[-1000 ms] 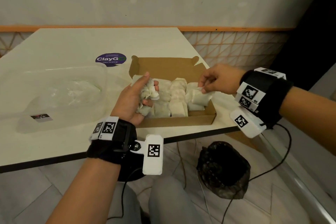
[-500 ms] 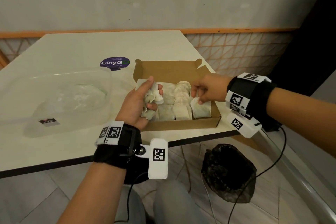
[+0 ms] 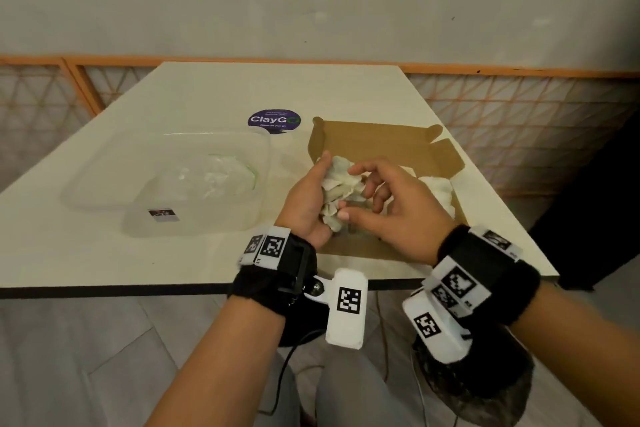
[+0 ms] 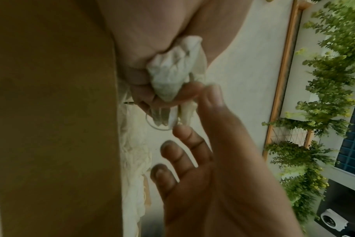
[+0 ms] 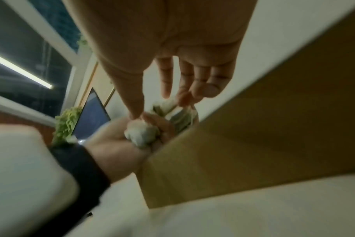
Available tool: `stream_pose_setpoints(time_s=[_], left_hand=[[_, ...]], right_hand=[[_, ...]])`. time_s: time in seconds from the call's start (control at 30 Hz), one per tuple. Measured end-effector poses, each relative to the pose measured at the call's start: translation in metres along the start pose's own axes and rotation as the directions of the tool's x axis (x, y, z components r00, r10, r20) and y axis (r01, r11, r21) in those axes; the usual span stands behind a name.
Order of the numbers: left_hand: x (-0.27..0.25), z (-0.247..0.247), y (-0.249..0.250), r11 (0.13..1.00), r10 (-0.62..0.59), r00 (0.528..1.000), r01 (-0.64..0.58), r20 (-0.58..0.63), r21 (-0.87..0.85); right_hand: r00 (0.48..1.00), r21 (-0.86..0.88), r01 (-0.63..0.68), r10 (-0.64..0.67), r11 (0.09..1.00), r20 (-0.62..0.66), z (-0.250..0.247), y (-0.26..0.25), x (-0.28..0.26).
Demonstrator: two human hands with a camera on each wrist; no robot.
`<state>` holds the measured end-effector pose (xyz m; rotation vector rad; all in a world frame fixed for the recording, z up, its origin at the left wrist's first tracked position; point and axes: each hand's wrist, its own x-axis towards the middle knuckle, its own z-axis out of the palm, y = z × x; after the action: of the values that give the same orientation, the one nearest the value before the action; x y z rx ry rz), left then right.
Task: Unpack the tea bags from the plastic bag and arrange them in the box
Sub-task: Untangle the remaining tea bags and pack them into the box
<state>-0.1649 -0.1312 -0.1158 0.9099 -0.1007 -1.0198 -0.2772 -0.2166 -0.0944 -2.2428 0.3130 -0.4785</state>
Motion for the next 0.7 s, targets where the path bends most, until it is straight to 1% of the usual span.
stream_pose_setpoints(time_s=[0.07, 0.13, 0.2, 0.3, 0.37, 0.43, 0.5, 0.6, 0.7], left_hand=[[0.0, 0.001, 0.002, 1.0, -0.017, 1.0, 0.017, -0.025, -0.006], [-0.004, 0.002, 0.005, 0.999, -0.013, 1.0, 0.012, -0.023, -0.036], [-0.011, 0.006, 0.007, 0.994, -0.018, 1.0, 0.019, 0.011, -0.106], [-0.011, 0.005, 0.007, 0.983, -0.018, 0.997, 0.03, 0.07, -0.182], [-0.011, 0.005, 0.007, 0.987, -0.022, 0.997, 0.033, 0.075, -0.154], [-0.009, 0.005, 0.005, 0.993, -0.024, 0.999, 0.028, 0.037, -0.116], [-0.008, 0.005, 0.003, 0.993, -0.02, 1.0, 0.022, 0.02, -0.114], [-0.008, 0.003, 0.001, 0.993, 0.003, 0.998, 0.004, 0.056, -0.117], [-0.007, 0.001, 0.001, 0.989, 0.035, 0.994, -0.02, 0.099, -0.149]], right_hand=[[0.995, 0.011, 0.068, -0.067, 0.998, -0.073, 0.013, 0.005, 0.002], [0.988, 0.093, 0.117, -0.106, 0.989, -0.115, 0.019, 0.007, 0.001], [0.977, 0.118, 0.178, -0.161, 0.977, -0.138, 0.022, 0.008, -0.002], [0.967, 0.109, 0.239, -0.226, 0.965, -0.118, 0.023, 0.012, -0.003], [0.966, 0.114, 0.254, -0.245, 0.96, -0.085, 0.024, 0.014, -0.002], [0.968, 0.146, 0.249, -0.238, 0.958, -0.084, 0.024, 0.016, -0.001], [0.972, 0.149, 0.227, -0.217, 0.962, -0.086, 0.025, 0.018, 0.0], [0.976, 0.135, 0.206, -0.195, 0.969, -0.093, 0.029, 0.021, 0.002], [0.983, 0.229, 0.158, -0.131, 0.961, -0.128, 0.028, 0.021, 0.005]])
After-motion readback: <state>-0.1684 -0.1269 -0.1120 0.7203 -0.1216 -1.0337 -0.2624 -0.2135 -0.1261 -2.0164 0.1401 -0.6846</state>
